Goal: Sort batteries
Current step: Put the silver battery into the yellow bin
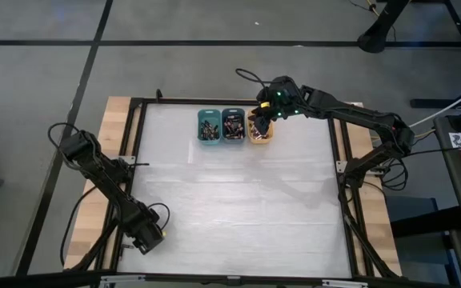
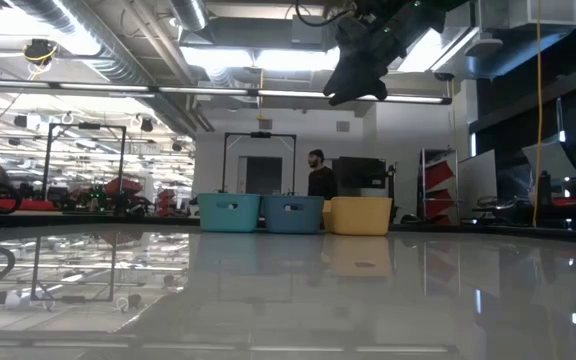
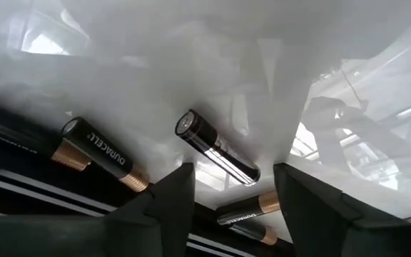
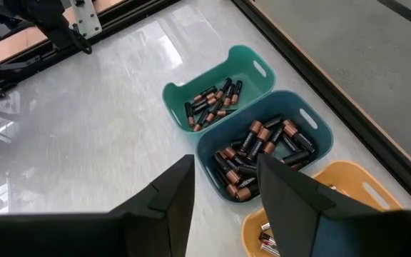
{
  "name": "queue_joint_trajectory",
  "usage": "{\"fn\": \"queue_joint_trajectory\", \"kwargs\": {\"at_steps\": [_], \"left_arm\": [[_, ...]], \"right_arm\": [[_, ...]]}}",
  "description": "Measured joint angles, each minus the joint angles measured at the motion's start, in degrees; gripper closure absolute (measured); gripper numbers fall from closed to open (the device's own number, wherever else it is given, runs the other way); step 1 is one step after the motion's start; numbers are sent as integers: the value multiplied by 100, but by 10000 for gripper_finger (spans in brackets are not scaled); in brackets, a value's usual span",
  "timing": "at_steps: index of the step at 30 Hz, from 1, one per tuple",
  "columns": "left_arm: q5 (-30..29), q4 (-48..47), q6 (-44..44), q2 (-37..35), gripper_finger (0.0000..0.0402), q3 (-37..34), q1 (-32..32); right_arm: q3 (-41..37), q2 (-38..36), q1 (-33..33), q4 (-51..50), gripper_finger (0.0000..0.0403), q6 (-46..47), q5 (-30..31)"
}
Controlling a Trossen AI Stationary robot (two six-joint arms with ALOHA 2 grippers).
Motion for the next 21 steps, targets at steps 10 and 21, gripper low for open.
{"fn": "queue_joint_trajectory", "kwargs": {"at_steps": [10,21], "left_arm": [[-31,22,87,7,238,0,86],[-48,20,310,-2,254,-4,153]], "right_arm": [[0,0,0,9,249,-24,0],[0,0,0,33,249,-26,2]]}}
